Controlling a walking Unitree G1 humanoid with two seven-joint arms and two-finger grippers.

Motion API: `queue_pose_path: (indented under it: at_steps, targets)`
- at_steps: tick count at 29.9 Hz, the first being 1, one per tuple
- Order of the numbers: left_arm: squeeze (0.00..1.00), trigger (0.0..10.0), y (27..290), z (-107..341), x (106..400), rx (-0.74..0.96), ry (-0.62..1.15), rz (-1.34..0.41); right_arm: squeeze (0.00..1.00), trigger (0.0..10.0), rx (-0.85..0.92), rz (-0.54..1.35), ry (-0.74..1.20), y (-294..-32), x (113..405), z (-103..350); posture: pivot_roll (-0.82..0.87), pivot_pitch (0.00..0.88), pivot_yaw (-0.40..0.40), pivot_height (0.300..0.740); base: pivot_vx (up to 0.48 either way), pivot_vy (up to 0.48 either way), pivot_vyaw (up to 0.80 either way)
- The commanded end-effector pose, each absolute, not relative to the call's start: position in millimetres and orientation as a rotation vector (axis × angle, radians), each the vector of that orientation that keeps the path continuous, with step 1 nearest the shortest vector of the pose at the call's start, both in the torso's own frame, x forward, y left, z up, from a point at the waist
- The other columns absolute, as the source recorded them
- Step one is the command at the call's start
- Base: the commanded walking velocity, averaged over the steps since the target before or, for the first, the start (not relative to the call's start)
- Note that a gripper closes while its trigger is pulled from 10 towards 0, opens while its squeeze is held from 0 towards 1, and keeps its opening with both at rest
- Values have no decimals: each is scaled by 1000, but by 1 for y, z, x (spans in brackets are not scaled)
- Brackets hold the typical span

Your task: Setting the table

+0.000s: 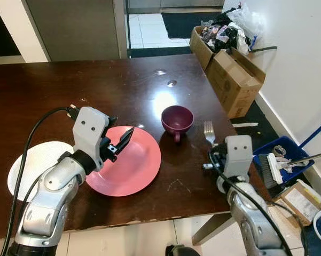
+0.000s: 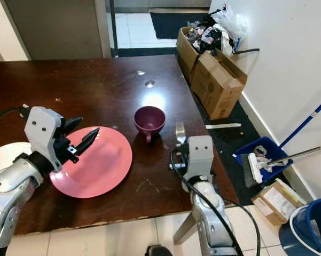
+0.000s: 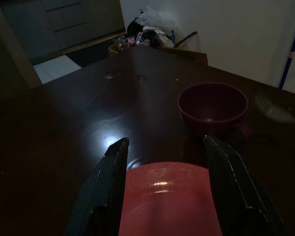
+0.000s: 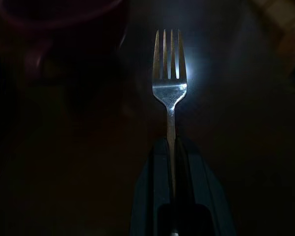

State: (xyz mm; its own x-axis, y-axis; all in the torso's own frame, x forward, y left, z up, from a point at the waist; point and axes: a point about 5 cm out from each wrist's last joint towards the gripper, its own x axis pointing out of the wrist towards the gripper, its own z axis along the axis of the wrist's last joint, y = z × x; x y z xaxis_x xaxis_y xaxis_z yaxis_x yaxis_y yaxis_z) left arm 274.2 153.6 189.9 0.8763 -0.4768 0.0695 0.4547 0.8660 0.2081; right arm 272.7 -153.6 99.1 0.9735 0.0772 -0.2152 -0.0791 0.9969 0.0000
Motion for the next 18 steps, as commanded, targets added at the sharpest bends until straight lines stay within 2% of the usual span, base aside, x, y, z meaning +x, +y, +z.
queue_pose_path:
  at_steps: [1,8,9,10,11,18]
  targets:
    - [75,10000,155,188,273,193,-105,-488,0,10000,24,102,255,-152,267,95,-118,44,33,740,0,0,0]
    - [71,10000,155,187,273,193,-97,-486,0,10000,26,101,283,-152,259,91,-120,42,30,740,0,0,0]
    - [71,10000,155,187,273,193,-95,-487,133,10000,28,99,283,-152,258,91,-120,42,30,740,0,0,0]
    - [71,10000,155,187,273,193,-95,-487,133,10000,28,99,283,-152,258,91,-120,42,30,740,0,0,0]
    - [75,10000,154,186,273,193,-94,-488,1000,10000,28,93,279,-153,258,92,-122,43,33,740,0,0,0]
    - [75,10000,154,186,273,193,-90,-492,1000,10000,3,72,216,-155,259,103,-124,45,36,740,0,0,0]
